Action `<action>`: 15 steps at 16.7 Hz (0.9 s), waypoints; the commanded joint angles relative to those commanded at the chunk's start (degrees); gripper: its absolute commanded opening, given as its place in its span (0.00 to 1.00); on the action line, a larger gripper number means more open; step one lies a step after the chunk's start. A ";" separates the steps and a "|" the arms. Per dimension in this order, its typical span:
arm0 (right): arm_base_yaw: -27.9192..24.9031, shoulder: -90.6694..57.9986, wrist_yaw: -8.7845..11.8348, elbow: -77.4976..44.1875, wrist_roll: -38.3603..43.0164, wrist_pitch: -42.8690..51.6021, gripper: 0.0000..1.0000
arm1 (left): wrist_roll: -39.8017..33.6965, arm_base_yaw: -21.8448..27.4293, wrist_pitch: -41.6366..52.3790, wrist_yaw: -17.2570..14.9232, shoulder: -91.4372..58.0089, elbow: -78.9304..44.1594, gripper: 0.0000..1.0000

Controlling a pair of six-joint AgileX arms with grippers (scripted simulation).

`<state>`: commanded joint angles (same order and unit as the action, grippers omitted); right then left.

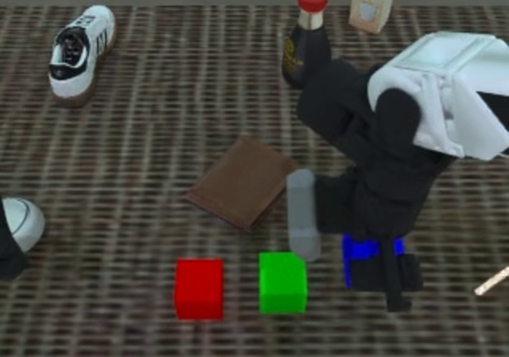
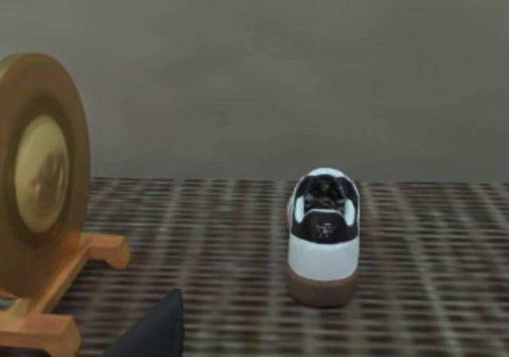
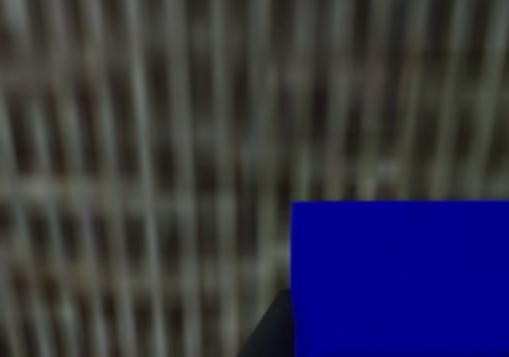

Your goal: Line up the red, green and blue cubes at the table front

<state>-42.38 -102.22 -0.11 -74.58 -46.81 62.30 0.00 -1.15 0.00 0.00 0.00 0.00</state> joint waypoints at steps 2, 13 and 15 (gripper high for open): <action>-0.03 -0.93 -0.01 2.15 0.00 -3.21 0.00 | 0.00 0.00 0.00 0.00 0.00 0.00 1.00; -0.17 -4.75 -0.05 9.69 -0.06 -14.65 0.08 | 0.00 0.00 0.00 0.00 0.00 0.00 1.00; -0.17 -4.75 -0.05 9.69 -0.06 -14.65 0.23 | 0.00 0.00 0.00 0.00 0.00 0.00 1.00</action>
<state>-42.55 -106.97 -0.16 -64.89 -46.87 47.65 0.00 -1.15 0.00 0.00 0.00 0.00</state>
